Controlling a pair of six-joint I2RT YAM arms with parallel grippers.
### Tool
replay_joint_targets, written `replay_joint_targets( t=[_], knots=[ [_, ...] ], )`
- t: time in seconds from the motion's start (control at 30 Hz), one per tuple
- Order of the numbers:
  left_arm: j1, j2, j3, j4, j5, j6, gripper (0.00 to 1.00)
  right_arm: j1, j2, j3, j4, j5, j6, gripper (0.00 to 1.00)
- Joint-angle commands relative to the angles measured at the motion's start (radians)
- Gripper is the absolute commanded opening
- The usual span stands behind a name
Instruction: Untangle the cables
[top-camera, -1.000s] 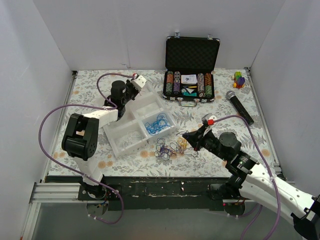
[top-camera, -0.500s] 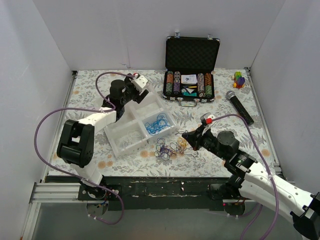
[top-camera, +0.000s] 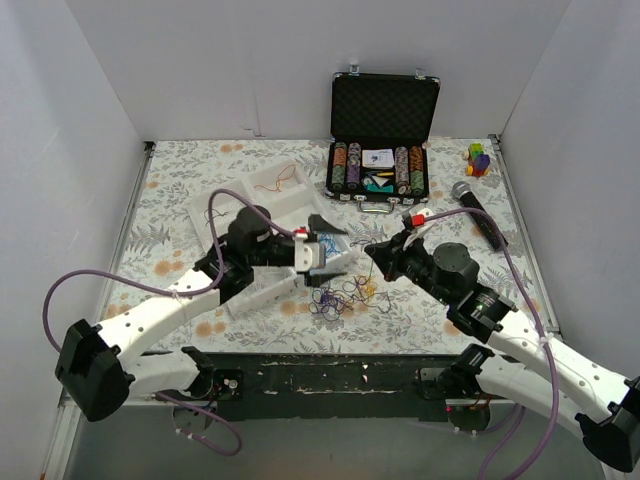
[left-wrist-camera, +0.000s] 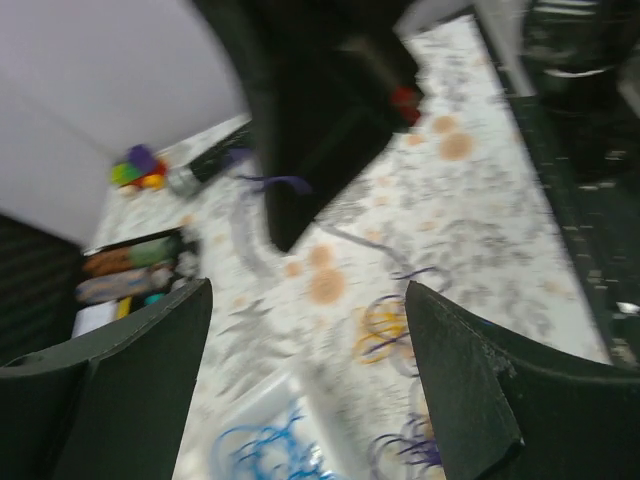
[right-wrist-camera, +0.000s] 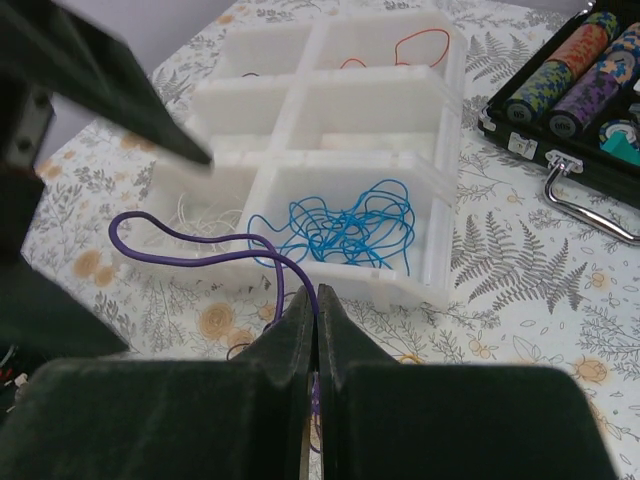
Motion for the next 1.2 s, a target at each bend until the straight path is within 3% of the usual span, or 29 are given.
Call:
replay_joint_targets(
  t=[0.0,0.3,0.6,0.7,0.73,0.8,0.83,0.87,0.9,1.0,1.03,1.1,1.17],
  knots=[
    [-0.117,0.022,-0.047,-0.108,0.065,-0.006,0.78,-0.005,-0.027,0.077,0.035,-0.036,-0.010,0.01],
    [-0.177,0.146,-0.028,0.088,0.076,-0.202,0.78,-0.002,-0.087,0.093,0.064,-0.087,0.035,0.01],
    [-0.249,0.201,0.030,0.089,0.108,-0.236,0.68,-0.004,-0.110,0.105,0.087,-0.122,0.043,0.01],
    [-0.249,0.209,0.032,0.115,0.068,-0.235,0.52,-0.005,-0.110,0.108,0.087,-0.136,0.047,0.01],
    [-0.248,0.209,0.033,0.121,0.056,-0.235,0.40,-0.005,-0.111,0.106,0.084,-0.136,0.049,0.01],
    [-0.248,0.202,0.050,0.124,0.027,-0.235,0.07,-0.005,-0.117,0.103,0.068,-0.119,0.047,0.01],
    [-0.248,0.194,0.062,0.122,0.005,-0.233,0.00,-0.005,-0.123,0.099,0.057,-0.111,0.047,0.01],
    [-0.248,0.186,0.073,0.113,-0.013,-0.230,0.00,-0.005,-0.128,0.094,0.046,-0.104,0.047,0.04],
    [-0.248,0.182,0.091,0.100,-0.024,-0.223,0.00,-0.005,-0.137,0.087,0.040,-0.101,0.049,0.14],
    [-0.246,0.162,0.154,0.037,-0.036,-0.186,0.00,-0.005,-0.157,0.067,0.012,-0.104,0.040,0.55],
    [-0.245,0.157,0.176,0.027,-0.039,-0.180,0.00,-0.005,-0.168,0.056,0.005,-0.111,0.027,0.63],
    [-0.245,0.146,0.219,0.014,-0.045,-0.181,0.00,-0.004,-0.194,0.027,-0.011,-0.113,0.015,0.74],
    [-0.243,0.140,0.262,-0.017,-0.038,-0.175,0.00,-0.005,-0.205,0.016,-0.038,-0.113,0.010,0.77]
  ],
)
